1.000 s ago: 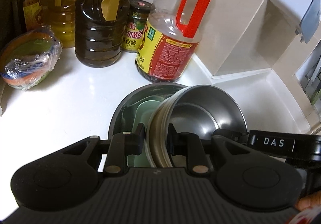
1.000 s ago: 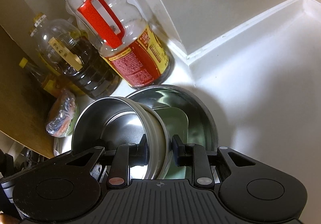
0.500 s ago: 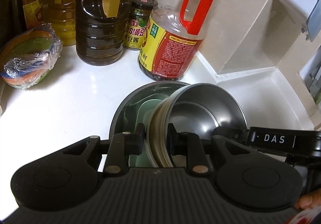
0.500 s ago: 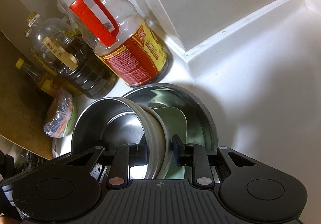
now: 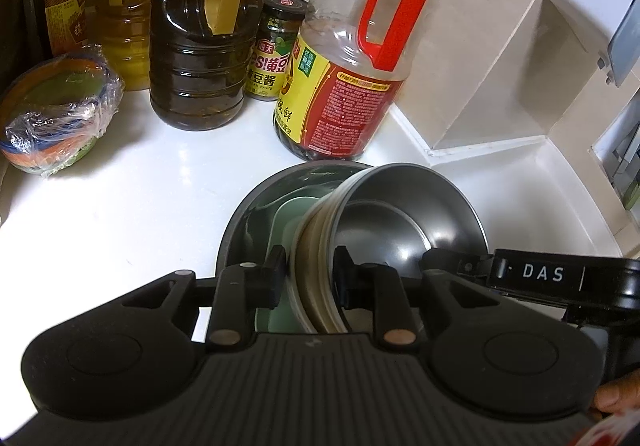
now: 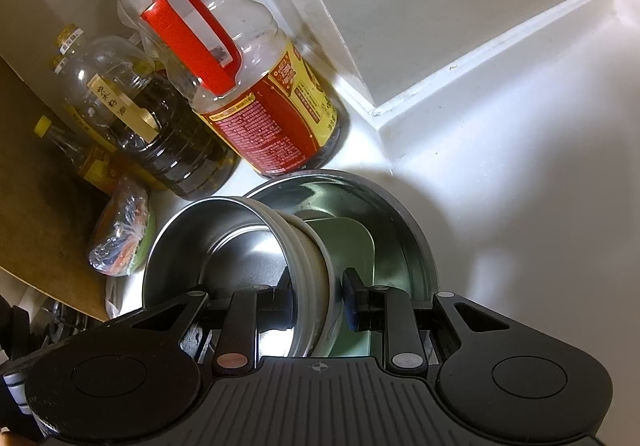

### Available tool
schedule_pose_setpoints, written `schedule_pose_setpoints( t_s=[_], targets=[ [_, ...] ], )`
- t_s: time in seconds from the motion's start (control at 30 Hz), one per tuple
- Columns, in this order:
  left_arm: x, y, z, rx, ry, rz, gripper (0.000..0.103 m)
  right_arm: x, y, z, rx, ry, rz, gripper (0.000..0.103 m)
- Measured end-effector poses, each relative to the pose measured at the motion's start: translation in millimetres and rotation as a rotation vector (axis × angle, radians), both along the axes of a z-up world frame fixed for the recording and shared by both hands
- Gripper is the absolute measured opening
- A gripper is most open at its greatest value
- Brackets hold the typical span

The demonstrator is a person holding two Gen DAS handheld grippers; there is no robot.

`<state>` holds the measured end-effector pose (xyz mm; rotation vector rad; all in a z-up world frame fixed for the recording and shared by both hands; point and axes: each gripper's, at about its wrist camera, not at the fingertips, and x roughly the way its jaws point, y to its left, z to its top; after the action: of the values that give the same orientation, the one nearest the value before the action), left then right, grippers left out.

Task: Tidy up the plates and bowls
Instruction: 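Lower the bowl stack onto the green tray in the basin with both tools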

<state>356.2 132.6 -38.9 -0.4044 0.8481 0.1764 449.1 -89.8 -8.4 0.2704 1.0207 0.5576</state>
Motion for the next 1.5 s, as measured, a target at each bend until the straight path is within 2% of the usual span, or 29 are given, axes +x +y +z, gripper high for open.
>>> schedule_pose_setpoints(
  t_s=[0.23, 0.43, 0.63, 0.7, 0.77, 0.8, 0.93, 1.13, 1.5],
  targets=[
    [-4, -1, 5, 0.033, -0.029, -0.004, 0.024, -5, 1, 1, -0.001, -0.026, 0.014, 0.026],
    [-7, -1, 13, 0.078, -0.079, -0.023, 0.025, -11, -3, 7, 0.013, -0.113, 0.016, 0.026],
    [-8, 0, 16, 0.073, -0.102, -0.040, 0.023, -15, -12, 9, 0.088, -0.167, 0.024, 0.026],
    [-8, 1, 15, 0.058, -0.101, -0.047, 0.015, -14, -14, 8, 0.111, -0.167, 0.023, 0.025],
    [-8, 2, 14, 0.047, -0.099, -0.060, 0.010, -14, -15, 8, 0.124, -0.167, 0.021, 0.019],
    [-8, 2, 14, 0.043, -0.101, -0.064, 0.010, -14, -16, 7, 0.134, -0.163, 0.024, 0.015],
    [-6, 3, 14, 0.033, -0.091, -0.072, 0.010, -13, -15, 8, 0.131, -0.159, 0.021, 0.014],
    [0, 7, 15, 0.009, -0.071, -0.081, 0.010, -7, -14, 11, 0.124, -0.093, 0.003, 0.014],
    [8, 11, 13, 0.004, -0.043, -0.109, 0.009, 1, -4, 24, 0.041, -0.016, 0.003, 0.014]
  ],
)
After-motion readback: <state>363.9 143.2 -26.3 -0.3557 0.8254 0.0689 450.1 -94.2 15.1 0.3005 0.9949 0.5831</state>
